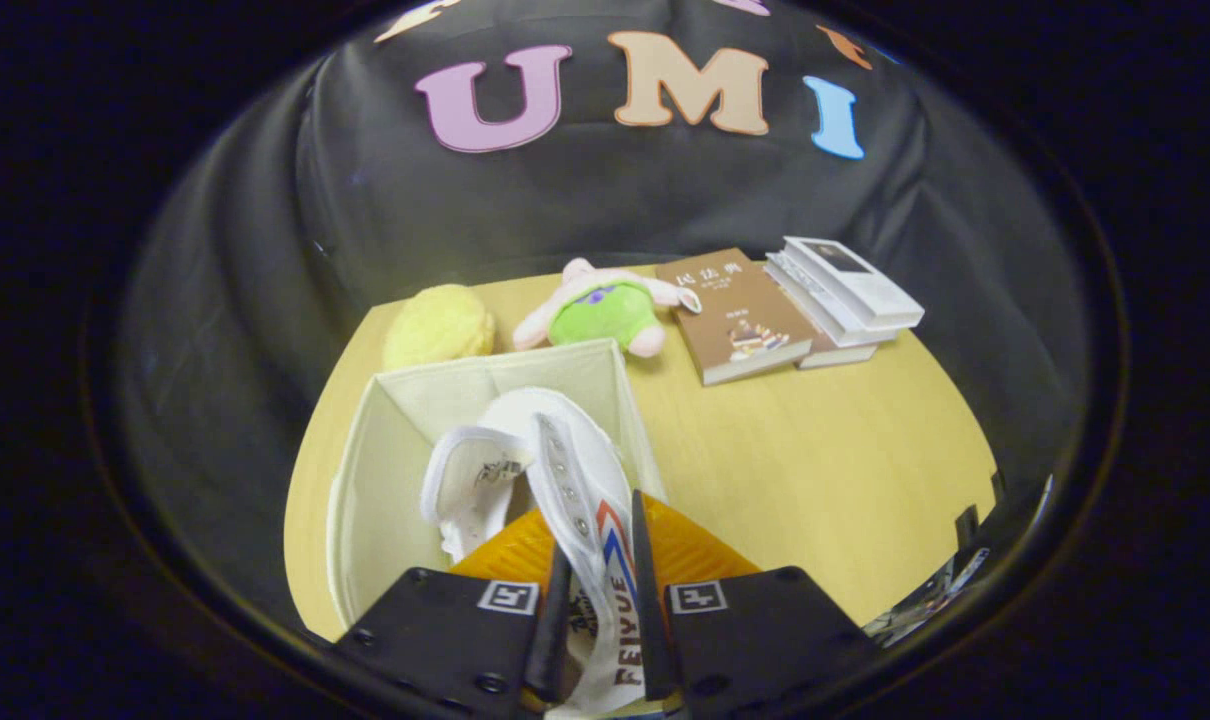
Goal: Open the storage box then place both shoes into the box .Put the left shoe in first, then the right shoe, with the right side of both shoes facing outward in a uniform manner.
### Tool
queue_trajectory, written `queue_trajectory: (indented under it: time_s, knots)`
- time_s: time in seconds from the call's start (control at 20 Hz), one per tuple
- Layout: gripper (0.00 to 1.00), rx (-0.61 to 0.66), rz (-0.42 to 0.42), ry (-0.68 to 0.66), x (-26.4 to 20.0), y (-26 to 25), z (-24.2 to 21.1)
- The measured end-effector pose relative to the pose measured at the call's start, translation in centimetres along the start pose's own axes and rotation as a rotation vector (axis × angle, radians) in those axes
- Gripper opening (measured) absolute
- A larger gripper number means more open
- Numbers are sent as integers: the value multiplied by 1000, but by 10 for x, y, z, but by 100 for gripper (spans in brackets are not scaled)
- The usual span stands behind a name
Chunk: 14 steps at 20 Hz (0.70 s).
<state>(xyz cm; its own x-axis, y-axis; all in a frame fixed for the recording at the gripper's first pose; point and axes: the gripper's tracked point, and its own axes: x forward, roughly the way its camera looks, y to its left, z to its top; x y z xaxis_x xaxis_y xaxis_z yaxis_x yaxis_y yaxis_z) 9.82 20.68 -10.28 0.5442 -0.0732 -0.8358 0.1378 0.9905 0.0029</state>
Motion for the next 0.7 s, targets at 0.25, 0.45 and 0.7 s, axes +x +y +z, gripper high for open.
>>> queue_trajectory:
  time_s: [0.25, 0.45, 0.7]
  knots:
    - [91, 43, 196, -82, -22, 34, 20]
    - [99, 32, 203, -212, -47, 17, 43]
    - [99, -48, 195, -502, -85, -21, 93]
